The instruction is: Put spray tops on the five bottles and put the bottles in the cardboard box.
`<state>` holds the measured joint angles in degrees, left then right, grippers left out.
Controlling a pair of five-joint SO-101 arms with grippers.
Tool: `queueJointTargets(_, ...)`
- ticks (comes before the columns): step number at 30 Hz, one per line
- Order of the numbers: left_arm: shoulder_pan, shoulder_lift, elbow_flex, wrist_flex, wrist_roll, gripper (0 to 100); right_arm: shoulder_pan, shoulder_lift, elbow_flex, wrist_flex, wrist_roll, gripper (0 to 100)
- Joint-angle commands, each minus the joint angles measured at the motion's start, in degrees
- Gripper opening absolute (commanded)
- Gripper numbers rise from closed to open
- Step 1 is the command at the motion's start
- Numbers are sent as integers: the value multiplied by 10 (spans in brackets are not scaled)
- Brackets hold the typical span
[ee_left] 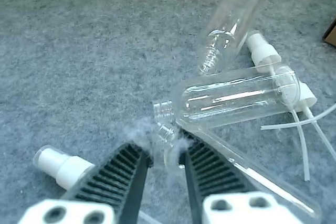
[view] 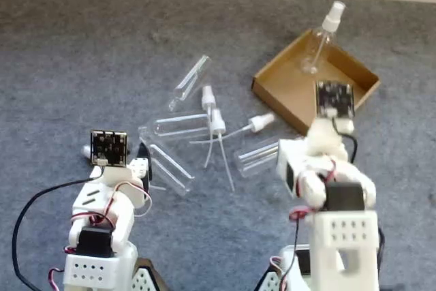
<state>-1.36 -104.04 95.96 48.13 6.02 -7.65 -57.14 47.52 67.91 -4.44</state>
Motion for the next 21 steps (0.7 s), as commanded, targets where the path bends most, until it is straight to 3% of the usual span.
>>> queueJointTargets(1,-5,-7,11,2,-7,43,-49,114,-84,0,-93,256)
queueJointTargets(10,-3,-7,11,2,-7,43,-107,338,-193,0,-360,257)
queueJointTargets(21,-2,-7,11,2,-7,42,-110,494,-220,-56,-370,257)
